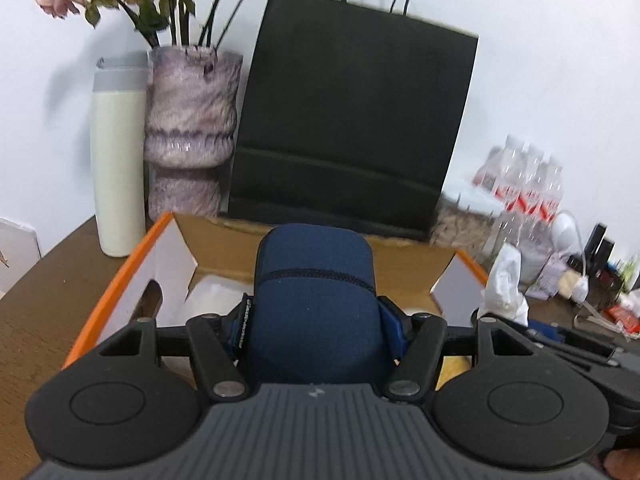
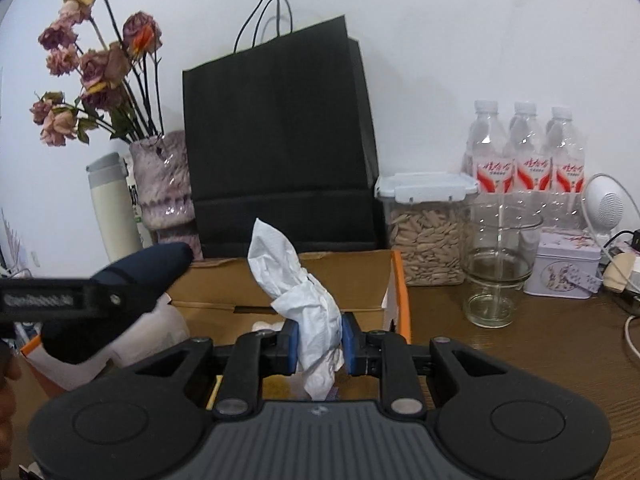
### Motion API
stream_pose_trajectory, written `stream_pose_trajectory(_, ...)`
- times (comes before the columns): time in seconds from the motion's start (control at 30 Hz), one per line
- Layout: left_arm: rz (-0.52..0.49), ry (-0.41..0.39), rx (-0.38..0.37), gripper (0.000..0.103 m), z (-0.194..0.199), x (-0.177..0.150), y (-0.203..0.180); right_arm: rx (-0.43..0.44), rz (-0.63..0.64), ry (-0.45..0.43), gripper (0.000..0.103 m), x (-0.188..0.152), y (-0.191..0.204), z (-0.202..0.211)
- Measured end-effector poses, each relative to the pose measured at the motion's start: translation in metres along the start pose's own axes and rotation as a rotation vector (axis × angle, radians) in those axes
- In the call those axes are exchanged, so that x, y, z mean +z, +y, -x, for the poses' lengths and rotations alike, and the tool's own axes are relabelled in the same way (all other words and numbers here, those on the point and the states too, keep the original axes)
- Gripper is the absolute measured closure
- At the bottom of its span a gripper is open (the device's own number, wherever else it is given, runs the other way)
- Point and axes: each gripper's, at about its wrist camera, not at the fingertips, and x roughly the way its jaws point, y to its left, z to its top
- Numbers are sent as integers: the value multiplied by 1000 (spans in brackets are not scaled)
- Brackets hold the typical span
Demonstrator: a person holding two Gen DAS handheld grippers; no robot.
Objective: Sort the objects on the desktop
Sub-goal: 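Lower the tissue and navy case into the box and open both grippers, then withdraw both grippers from the cardboard box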
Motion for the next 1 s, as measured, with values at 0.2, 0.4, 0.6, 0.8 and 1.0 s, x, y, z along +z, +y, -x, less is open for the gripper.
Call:
stream_pose_trajectory(0.2, -55, 4, 30, 39, -4, -10, -7, 3, 23, 16, 83, -6, 5, 1)
stream_pose_trajectory(0.4, -89, 13, 41, 39, -8, -15, -11, 2, 21, 40, 83, -8, 4, -2)
stream_pose_trajectory(0.6, -102, 25, 42, 38, -11, -17, -12, 6, 37, 49, 70, -10, 7, -1)
stream_pose_trajectory(0.8, -117, -46, 79, 14, 1, -16, -15, 2, 51, 3, 19, -9, 10, 9)
stream_pose_trajectory(1.0, -115, -113, 107, 0, 8, -15, -16, -7, 60, -19, 0, -8, 12, 15)
